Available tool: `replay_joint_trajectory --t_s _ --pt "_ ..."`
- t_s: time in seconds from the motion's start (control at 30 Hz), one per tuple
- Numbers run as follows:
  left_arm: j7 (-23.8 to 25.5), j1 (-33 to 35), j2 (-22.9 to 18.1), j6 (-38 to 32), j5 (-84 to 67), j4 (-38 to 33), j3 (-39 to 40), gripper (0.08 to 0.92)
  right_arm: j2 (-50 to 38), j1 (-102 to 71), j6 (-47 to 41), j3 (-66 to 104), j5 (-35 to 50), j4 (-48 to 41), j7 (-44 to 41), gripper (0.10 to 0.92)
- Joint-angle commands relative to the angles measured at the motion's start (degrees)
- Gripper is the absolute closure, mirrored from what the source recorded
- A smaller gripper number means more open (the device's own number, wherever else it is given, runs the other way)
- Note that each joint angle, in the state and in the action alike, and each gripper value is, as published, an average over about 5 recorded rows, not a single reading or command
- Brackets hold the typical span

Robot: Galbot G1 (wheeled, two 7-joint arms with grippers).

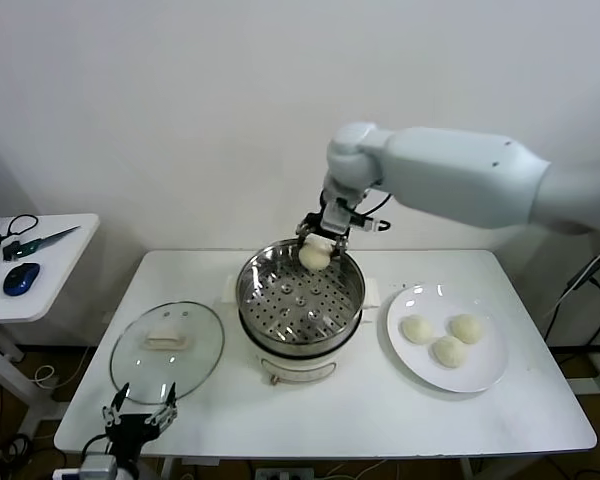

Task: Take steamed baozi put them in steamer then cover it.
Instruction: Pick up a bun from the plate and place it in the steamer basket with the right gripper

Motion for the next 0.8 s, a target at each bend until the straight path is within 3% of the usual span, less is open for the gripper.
replay_joint_trajectory --t_s 0.03,0.63,0.8 --pt "-0.06 0.27 0.04 -0.17 -0.01 0.15 -0.21 0.177 4.76 -10.00 4.45 3.49 -12.28 -9.83 4.80 0.355" --pt "-0.21 0.02 -0.11 -0.32 0.08 0.48 -0.01 0.177 7.22 -13.57 5.71 5.06 -12.47 -15.39 7.37 0.354" --pt "-0.23 -0.05 -0.22 -0.19 0.25 0.32 0.00 0.177 5.63 -8.51 6.14 2.61 -5.91 -12.01 6.42 0.267"
